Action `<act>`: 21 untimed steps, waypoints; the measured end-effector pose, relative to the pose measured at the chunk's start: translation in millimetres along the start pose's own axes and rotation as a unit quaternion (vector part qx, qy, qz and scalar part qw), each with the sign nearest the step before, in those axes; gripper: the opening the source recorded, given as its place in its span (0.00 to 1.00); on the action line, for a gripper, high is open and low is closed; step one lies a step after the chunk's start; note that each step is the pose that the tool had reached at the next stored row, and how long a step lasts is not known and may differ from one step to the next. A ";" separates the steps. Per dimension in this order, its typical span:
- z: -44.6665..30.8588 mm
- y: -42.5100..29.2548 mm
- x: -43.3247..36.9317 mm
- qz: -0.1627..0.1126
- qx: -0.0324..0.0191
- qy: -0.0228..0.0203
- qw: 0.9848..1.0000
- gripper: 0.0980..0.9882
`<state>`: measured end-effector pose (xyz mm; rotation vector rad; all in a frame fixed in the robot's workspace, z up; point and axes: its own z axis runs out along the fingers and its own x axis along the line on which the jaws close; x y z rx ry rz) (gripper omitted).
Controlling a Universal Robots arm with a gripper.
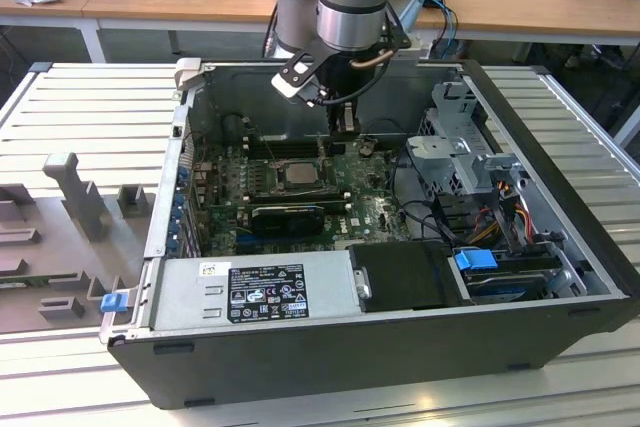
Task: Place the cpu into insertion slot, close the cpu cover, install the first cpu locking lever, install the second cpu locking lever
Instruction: 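Close the cpu cover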
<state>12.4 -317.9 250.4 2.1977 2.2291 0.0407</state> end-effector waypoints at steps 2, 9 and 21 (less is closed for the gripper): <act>0.0 -0.7 0.0 0.000 0.000 0.000 1.000 0.01; -0.1 -5.4 0.1 0.000 0.000 0.000 1.000 0.01; 8.1 -27.2 0.3 0.000 0.000 0.000 1.000 0.01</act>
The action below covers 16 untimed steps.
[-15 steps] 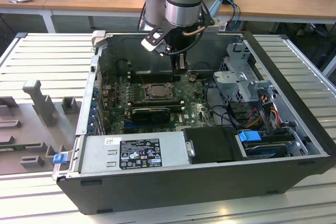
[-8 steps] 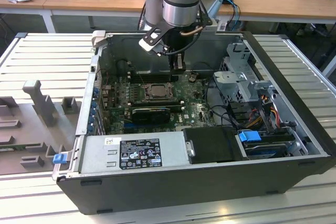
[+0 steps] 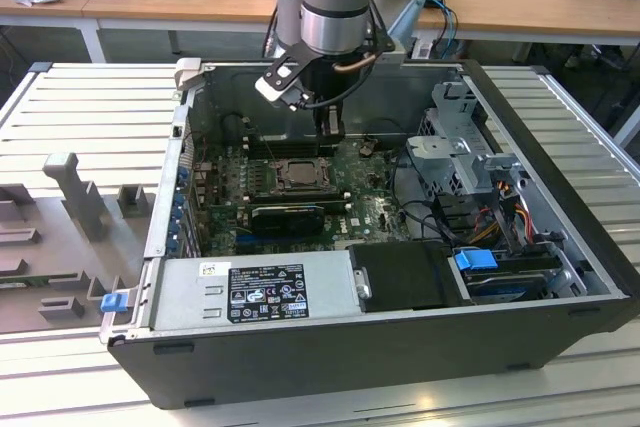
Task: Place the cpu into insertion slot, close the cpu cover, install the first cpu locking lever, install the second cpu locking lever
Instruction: 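Close the cpu cover, then install the first cpu locking lever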
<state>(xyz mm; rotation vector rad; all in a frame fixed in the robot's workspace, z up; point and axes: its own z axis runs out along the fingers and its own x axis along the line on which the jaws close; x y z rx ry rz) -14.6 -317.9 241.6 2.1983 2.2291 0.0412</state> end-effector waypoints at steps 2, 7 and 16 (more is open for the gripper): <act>1.1 -7.5 0.0 0.000 0.000 0.000 1.000 0.01; 1.5 -12.9 0.2 0.000 0.000 0.001 1.000 0.01; -0.3 -18.7 0.2 0.000 0.000 0.001 1.000 0.01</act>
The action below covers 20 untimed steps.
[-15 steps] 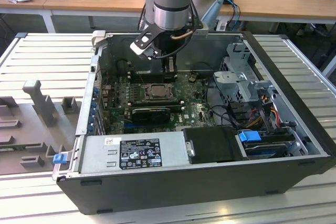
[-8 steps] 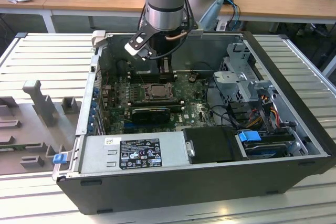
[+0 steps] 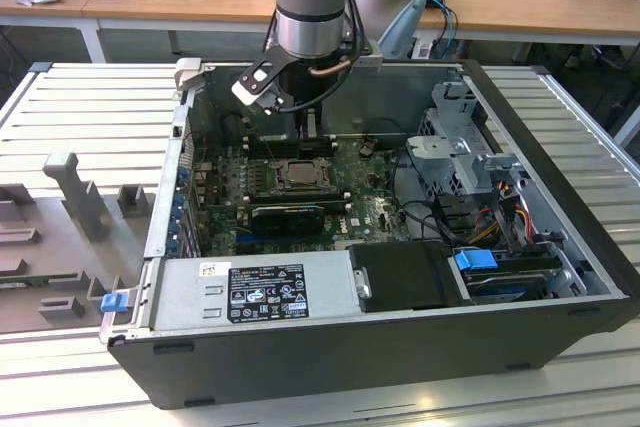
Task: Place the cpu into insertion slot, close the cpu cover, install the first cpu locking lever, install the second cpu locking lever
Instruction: 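Install the first cpu locking lever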
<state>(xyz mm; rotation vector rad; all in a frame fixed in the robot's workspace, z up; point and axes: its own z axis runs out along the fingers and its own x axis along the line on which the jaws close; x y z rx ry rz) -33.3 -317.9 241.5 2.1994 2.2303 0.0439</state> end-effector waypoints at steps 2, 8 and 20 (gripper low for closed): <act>-1.5 0.0 0.0 0.000 0.000 0.000 1.000 0.01; -3.4 0.1 0.1 0.000 0.000 0.000 1.000 0.01; -3.5 0.1 0.1 0.000 0.000 0.000 1.000 0.01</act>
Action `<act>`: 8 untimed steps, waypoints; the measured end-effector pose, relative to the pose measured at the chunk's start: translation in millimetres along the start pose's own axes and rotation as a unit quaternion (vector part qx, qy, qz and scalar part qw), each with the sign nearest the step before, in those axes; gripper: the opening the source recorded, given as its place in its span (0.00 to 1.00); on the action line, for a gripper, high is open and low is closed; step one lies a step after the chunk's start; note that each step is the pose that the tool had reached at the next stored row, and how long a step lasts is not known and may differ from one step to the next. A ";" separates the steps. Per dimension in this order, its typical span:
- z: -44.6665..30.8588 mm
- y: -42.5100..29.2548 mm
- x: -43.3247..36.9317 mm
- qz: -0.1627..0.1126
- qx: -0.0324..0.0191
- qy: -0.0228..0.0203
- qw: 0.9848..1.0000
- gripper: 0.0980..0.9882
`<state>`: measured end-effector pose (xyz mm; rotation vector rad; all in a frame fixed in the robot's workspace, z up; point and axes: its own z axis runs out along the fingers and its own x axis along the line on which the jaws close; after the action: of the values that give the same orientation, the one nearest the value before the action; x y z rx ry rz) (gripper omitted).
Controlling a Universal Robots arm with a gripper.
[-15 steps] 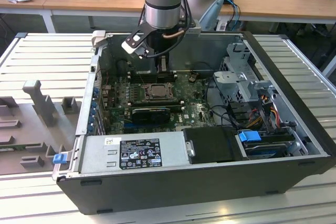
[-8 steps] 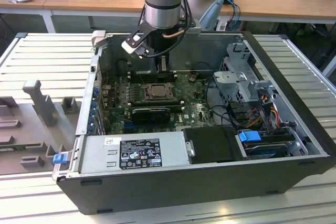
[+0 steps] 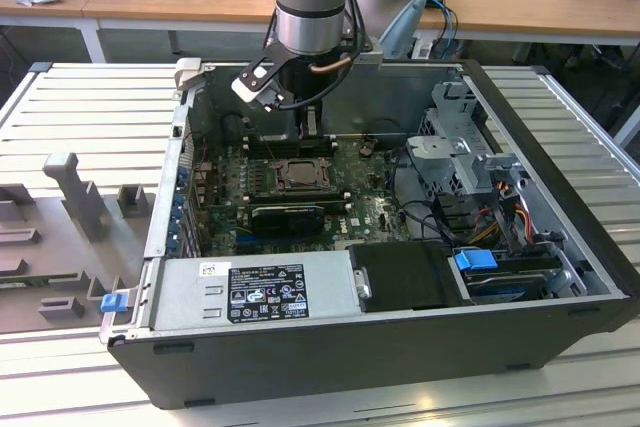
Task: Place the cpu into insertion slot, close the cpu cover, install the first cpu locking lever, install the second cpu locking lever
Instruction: 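Install the first cpu locking lever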
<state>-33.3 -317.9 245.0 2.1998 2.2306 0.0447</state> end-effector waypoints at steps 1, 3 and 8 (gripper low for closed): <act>0.0 0.0 0.0 0.000 0.000 0.000 1.000 0.01; -0.1 0.0 0.0 0.000 0.000 0.000 1.000 0.01; -2.6 0.1 0.0 0.000 0.000 0.000 1.000 0.01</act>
<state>-33.3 -317.9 247.6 2.1998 2.2306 0.0447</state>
